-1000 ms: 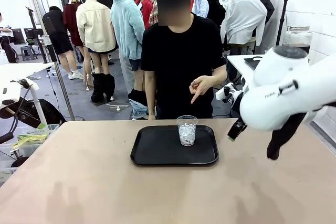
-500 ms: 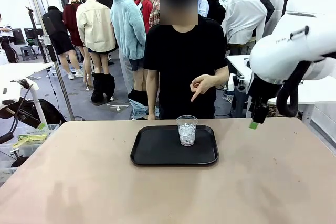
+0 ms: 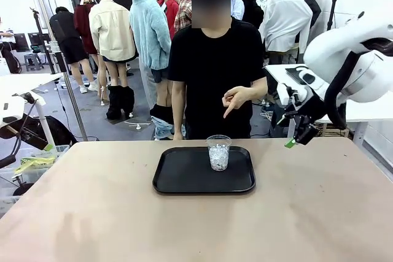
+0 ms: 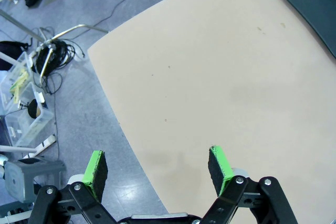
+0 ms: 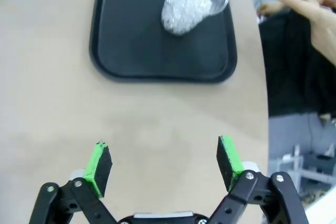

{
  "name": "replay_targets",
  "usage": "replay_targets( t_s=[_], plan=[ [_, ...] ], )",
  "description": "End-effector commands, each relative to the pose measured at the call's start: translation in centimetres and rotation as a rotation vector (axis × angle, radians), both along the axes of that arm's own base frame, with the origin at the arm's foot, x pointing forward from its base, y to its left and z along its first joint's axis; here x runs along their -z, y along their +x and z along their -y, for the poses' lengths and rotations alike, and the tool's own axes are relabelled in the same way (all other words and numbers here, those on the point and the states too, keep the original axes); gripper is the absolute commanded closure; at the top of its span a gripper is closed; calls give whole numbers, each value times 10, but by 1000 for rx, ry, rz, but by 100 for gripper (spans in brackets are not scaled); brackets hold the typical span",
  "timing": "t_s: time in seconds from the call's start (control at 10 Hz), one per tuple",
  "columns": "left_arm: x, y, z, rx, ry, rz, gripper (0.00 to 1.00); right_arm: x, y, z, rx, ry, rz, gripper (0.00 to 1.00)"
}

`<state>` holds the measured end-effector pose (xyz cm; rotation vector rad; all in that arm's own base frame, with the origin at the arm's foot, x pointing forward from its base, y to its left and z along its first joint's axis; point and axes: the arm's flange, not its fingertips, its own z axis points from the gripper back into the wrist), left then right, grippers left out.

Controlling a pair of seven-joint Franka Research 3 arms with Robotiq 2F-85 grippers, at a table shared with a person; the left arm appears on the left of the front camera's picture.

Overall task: Pour the drink into the iced cup.
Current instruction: Pick up the iced cup indicated by the human and present it to them.

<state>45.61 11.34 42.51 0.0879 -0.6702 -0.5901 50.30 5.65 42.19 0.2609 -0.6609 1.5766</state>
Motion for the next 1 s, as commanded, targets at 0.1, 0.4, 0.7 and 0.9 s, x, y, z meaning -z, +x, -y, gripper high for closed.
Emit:
replay_targets(
  t_s=[0.1, 0.4, 0.7, 0.9],
  plan=[
    [0, -1, 0, -3, 6, 6, 0, 40, 12, 23, 5, 283, -30, 0],
    [0, -1, 0, -3, 6, 6, 0, 28, 4, 19, 18, 207, -9, 0],
    [0, -1, 0, -3, 6, 6, 0, 34, 7, 31, -44, 236, -65, 0],
    [0, -1, 0, -3, 6, 6, 0, 54, 29, 54, -58, 423, -126, 0]
  ],
)
